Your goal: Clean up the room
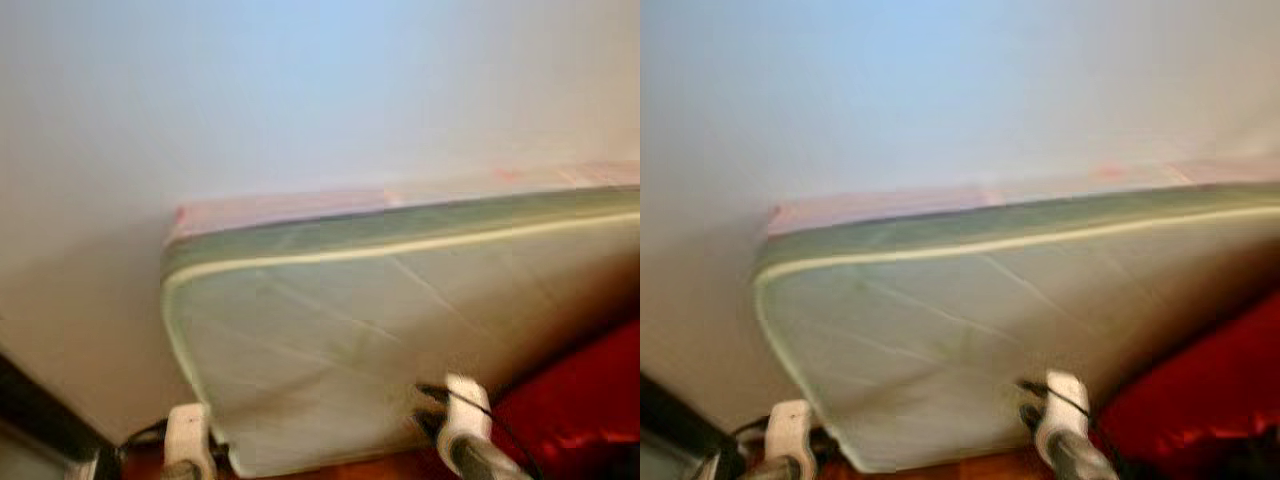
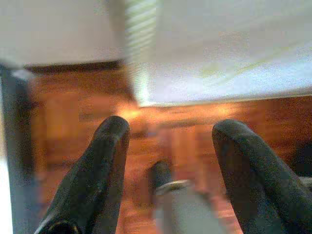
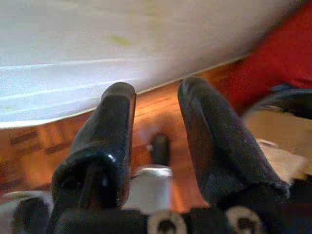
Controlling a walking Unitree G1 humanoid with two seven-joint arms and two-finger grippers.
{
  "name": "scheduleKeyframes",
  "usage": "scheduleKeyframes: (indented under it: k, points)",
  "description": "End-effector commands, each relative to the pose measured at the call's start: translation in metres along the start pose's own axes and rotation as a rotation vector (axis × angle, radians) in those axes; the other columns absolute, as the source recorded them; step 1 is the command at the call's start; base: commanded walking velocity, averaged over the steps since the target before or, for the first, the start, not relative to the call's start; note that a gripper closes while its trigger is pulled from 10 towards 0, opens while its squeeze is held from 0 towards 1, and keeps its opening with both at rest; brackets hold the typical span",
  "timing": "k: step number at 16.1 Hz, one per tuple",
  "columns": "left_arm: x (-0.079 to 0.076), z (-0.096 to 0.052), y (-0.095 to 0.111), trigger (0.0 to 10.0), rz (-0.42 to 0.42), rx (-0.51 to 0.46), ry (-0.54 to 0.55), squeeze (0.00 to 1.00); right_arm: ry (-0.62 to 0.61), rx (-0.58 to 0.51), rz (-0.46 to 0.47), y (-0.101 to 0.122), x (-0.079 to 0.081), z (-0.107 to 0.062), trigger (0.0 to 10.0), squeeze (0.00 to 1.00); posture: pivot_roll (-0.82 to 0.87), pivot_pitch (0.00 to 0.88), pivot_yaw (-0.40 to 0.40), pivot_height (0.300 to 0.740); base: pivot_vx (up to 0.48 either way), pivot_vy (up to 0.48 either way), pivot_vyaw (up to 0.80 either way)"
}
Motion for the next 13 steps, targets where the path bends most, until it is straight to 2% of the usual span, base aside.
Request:
scheduleKeyframes:
  k: [1, 13]
  points:
    - [0.0088, -0.0016, -0.0040, 10.0, -0.008, 0.014, 0.026, 0.00, 0.012, -0.027, 0.009, 0.0082, 0.0071, 0.0019, 10.0, 0.00, 0.06, 0.000, -0.042, 0.740, 0.000, 0.000, 0.00]
    - [0.0088, -0.0017, -0.0046, 10.0, -0.010, 0.015, 0.022, 0.00, 0.008, -0.035, 0.016, 0.0082, 0.0072, 0.0018, 10.0, 0.00, 0.06, 0.000, -0.040, 0.740, 0.000, 0.000, 0.00]
Point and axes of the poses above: a point about 5 cm out from each wrist's last joint towards the gripper, its own z axis pointing out of the wrist towards the gripper, its own y axis along the axis of the wrist's last joint, x = y × z, the point moved 3 cm from there along z, pointing out of the wrist towards the gripper, and after that the axes turned 6 degrees about -z, right-handed, at the moved point
